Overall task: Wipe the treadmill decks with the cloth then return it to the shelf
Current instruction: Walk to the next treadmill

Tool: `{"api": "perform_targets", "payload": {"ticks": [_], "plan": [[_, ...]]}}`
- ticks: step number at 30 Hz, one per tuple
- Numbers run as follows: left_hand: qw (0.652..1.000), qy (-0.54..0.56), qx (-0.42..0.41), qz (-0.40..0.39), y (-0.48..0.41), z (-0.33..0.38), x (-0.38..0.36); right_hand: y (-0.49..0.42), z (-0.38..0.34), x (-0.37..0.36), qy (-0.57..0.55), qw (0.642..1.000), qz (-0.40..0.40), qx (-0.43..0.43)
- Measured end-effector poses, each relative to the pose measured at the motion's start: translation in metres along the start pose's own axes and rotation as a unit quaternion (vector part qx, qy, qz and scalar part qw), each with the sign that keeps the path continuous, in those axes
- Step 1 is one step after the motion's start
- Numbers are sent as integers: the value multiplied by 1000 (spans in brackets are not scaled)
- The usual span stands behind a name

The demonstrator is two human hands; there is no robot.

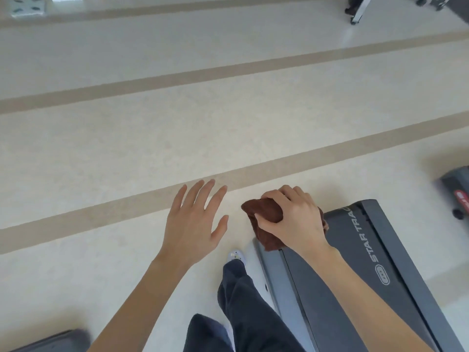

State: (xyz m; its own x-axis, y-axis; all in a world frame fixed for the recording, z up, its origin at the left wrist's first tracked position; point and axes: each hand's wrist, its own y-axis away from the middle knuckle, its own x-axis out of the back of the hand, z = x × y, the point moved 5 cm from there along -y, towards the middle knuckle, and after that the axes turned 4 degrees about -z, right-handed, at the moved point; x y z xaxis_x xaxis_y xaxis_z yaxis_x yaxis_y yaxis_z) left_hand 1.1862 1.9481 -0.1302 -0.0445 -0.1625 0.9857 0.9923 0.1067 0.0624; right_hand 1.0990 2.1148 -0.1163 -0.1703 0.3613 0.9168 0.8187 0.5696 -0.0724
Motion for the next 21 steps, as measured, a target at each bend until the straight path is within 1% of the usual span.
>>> {"api": "perform_targets", "payload": {"ticks": [3,8,13,17,21], "plan": [[1000,11,-20,-6,-36,8,10,-22,19,14,-10,999,19,-31],[997,-1,-72,-18,-109,15,21,-61,44,30,-7,996,27,-79],[986,-20,-160,-51,-185,19,19,-98,69,42,0,987,62,-145],[969,-30,-238,-66,-250,15,19,-135,88,40,4,969,95,-226],[944,-24,-319,-79,-311,8,37,-176,94,44,1,939,145,-312]]}}
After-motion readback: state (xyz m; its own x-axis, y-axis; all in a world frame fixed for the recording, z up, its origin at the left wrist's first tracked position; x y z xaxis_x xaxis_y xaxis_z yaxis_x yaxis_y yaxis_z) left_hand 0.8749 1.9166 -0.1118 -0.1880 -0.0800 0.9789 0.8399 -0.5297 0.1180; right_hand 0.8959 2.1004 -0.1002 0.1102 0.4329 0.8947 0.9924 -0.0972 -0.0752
